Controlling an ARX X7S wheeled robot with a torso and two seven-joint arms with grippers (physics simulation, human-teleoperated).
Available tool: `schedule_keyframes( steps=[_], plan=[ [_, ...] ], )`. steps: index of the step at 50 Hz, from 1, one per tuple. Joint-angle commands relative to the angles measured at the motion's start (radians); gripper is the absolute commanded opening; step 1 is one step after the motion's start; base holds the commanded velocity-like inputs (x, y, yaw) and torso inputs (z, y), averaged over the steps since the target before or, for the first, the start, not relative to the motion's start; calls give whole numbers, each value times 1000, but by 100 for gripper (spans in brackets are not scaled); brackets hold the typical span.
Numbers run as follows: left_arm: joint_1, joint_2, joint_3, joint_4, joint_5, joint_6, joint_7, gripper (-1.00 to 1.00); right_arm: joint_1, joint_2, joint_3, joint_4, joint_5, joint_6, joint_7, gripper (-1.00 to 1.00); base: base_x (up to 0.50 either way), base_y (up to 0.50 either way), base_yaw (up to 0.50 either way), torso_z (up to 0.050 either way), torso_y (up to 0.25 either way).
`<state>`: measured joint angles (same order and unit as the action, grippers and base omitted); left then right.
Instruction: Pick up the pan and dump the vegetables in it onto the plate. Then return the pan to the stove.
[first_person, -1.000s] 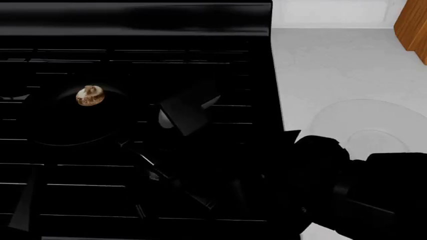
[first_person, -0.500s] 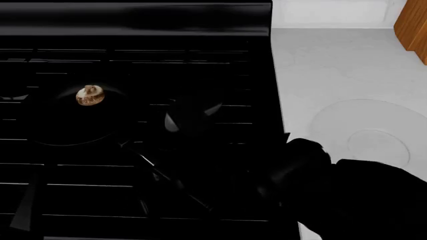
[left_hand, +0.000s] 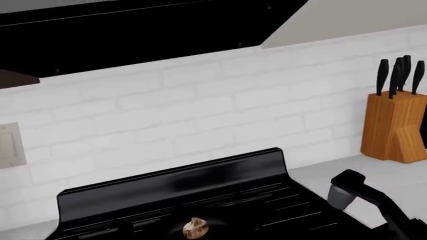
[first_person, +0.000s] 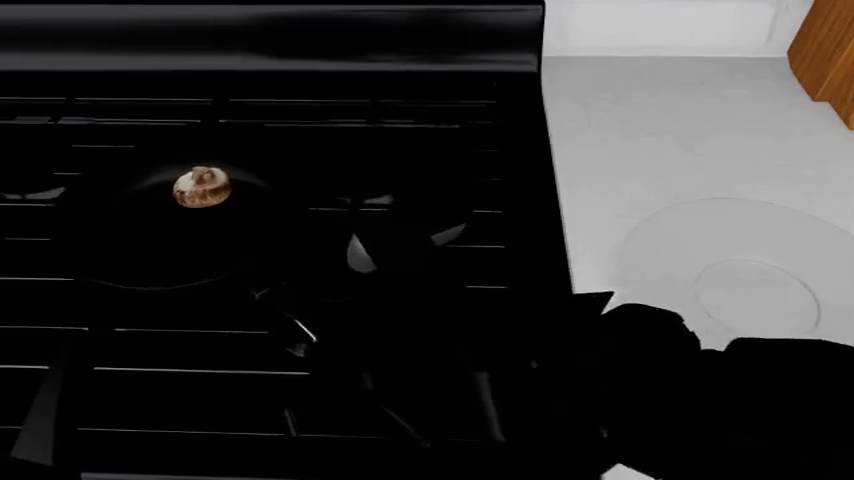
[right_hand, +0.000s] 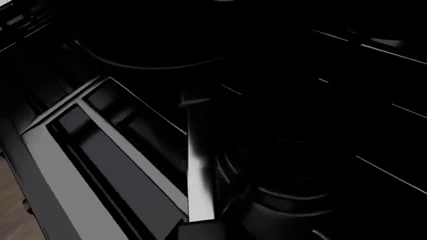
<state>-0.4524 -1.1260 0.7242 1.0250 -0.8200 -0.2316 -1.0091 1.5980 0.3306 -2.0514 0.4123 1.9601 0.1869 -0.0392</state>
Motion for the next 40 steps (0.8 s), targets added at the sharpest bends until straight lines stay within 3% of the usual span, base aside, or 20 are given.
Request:
schedule_keyframes(
  steps=[1, 12, 20, 40],
  plan=[
    [4, -6, 12, -9, 9, 16, -4, 100, 123, 191, 134, -286, -99, -168, 180, -100, 0, 0, 0, 0, 0],
    [19, -24, 21, -1, 22, 34, -15, 100, 137, 372, 174, -553, -192, -306, 360, -100, 0, 0, 0, 0, 2],
    [14, -28, 29, -3, 21, 36, -16, 100, 125, 485, 181, -622, -143, -311, 382, -100, 0, 0, 0, 0, 1],
    [38, -29, 50, -22, 50, 66, -9, 100, 169, 651, 222, -682, -110, -330, 410, -100, 0, 0, 0, 1, 3]
  ],
)
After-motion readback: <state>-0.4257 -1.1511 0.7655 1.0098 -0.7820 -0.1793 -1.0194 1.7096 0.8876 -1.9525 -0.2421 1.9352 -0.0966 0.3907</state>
